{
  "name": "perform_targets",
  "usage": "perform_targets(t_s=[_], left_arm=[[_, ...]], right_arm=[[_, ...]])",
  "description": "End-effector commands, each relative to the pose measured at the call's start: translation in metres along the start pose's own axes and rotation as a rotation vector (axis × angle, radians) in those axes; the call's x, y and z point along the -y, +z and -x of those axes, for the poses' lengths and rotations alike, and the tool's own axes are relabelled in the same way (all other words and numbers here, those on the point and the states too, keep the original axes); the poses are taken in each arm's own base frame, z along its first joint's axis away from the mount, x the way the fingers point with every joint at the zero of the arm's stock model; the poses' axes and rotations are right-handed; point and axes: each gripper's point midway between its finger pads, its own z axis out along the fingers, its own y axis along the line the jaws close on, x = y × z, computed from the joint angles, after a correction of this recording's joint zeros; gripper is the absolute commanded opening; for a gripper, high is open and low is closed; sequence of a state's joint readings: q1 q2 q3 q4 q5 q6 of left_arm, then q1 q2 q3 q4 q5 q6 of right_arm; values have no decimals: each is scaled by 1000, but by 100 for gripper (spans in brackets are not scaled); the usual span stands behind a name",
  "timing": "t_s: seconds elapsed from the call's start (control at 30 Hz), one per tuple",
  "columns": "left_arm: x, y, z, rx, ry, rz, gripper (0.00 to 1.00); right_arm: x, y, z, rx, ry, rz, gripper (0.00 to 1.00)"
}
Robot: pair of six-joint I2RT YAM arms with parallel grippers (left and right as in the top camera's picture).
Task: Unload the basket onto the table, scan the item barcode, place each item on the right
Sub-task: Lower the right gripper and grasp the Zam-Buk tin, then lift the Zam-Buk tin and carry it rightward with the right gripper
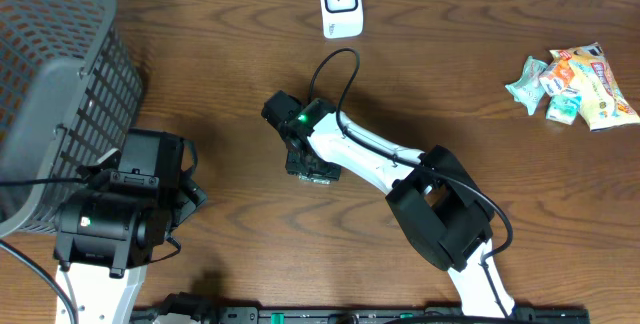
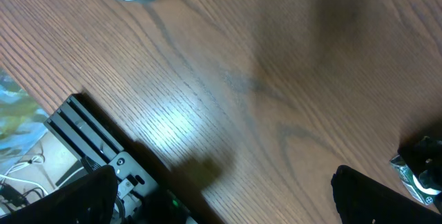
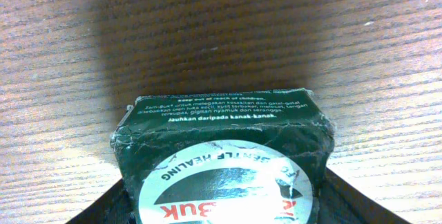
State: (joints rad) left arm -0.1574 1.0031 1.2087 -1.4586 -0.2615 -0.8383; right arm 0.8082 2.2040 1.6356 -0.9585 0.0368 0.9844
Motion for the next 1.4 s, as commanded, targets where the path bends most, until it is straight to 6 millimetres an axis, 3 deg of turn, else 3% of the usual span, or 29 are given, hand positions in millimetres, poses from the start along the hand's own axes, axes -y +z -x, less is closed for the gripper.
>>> perform_targets(t_s=[0.0, 0.27, 0.67, 1.03, 1.37], left_arm=[[-1, -5, 5, 25, -20, -4, 98], [-1, -5, 5, 25, -19, -4, 98], [-1, -5, 5, 25, -20, -4, 98], [-1, -5, 5, 25, -20, -4, 98], [-1, -5, 5, 25, -20, -4, 98]], right_arm=[[12, 9, -5, -29, 13, -34, 55], [13, 2, -2, -46, 10, -22, 56], [13, -43, 3, -170, -32, 153, 56], [-11, -86, -6, -489, -21, 566, 58], [-14, -163, 16, -737, 35, 1060, 57]])
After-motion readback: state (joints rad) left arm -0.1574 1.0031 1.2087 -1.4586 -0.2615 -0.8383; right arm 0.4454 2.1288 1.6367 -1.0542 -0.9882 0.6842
